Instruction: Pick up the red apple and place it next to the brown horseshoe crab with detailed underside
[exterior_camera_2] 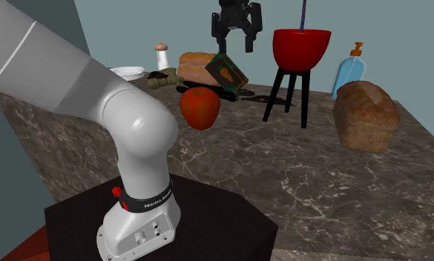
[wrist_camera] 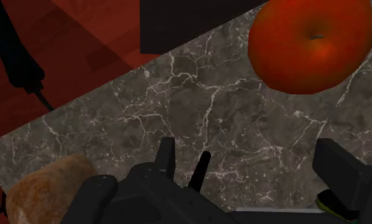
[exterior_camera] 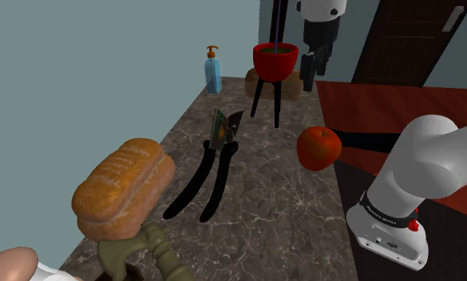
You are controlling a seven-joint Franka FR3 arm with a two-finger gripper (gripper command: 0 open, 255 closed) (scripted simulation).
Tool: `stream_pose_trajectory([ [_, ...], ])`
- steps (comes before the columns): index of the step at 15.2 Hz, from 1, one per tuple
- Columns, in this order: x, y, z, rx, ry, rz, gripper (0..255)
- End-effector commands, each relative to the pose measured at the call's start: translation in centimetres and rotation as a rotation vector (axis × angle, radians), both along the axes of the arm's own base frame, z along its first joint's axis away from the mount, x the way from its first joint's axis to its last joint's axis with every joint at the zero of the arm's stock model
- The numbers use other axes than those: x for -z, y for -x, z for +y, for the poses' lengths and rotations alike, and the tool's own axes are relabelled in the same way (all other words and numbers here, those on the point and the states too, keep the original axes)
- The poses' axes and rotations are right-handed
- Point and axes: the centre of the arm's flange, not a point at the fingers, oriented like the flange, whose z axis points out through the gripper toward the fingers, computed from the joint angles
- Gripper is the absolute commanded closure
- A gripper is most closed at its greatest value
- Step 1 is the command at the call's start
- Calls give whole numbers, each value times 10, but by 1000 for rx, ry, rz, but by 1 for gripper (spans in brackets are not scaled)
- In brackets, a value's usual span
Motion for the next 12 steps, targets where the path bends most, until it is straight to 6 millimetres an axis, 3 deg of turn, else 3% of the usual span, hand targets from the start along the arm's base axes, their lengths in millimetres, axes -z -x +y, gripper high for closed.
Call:
stream_pose_trajectory([
  [1, 0, 0, 0, 0, 0, 0, 0],
  [5, 22, 57, -7, -730, -234, -140, 0],
  [9, 56, 94, -43, -1459, -467, -281, 0],
  [12, 67, 94, -40, -1475, -472, -284, 0],
])
